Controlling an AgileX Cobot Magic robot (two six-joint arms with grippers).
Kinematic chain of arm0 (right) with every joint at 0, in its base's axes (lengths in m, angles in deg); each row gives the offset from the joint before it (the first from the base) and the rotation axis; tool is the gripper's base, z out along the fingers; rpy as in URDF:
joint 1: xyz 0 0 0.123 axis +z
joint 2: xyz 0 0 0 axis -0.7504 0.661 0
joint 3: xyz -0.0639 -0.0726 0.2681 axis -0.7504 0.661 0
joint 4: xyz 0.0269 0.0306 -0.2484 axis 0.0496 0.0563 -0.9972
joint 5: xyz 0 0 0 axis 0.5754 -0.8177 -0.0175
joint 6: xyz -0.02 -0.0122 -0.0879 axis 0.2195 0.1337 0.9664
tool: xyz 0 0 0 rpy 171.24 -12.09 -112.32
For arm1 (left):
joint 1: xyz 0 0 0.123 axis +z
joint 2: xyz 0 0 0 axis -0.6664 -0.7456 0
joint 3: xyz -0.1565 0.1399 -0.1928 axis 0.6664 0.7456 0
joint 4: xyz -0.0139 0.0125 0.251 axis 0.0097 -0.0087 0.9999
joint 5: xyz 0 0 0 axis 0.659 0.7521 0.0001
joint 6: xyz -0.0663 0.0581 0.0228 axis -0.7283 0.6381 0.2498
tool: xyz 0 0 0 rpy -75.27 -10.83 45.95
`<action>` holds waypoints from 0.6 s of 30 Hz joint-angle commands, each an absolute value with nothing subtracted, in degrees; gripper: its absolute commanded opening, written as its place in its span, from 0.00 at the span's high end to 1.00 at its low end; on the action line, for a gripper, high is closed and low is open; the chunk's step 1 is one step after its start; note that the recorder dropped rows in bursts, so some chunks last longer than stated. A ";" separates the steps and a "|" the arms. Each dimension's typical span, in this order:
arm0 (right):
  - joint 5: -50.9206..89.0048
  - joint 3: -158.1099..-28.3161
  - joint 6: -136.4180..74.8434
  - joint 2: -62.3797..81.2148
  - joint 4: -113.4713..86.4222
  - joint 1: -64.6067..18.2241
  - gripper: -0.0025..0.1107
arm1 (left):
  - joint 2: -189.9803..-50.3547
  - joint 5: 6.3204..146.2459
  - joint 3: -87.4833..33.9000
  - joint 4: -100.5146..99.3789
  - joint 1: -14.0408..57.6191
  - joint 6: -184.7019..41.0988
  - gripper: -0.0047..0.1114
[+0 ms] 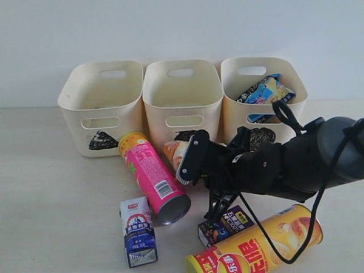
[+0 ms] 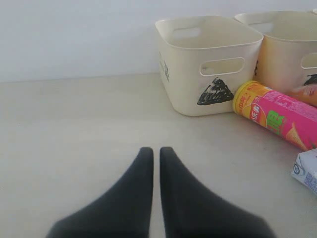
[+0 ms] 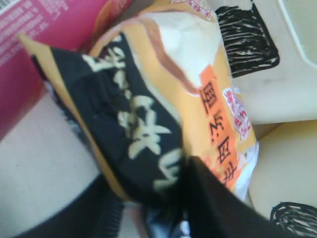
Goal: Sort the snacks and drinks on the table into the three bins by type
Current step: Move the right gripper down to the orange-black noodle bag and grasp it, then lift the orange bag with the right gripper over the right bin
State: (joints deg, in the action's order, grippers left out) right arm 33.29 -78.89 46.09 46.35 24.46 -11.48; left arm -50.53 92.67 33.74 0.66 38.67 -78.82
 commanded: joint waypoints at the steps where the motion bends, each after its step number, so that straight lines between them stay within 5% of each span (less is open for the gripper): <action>1: 34.13 -79.07 46.44 46.35 24.52 -11.48 0.98 | -50.35 92.59 33.90 0.35 38.85 -78.40 0.92; 18: 22.57 -78.96 50.25 36.18 24.52 -11.38 0.98 | -50.35 92.59 33.90 0.35 38.85 -78.40 0.92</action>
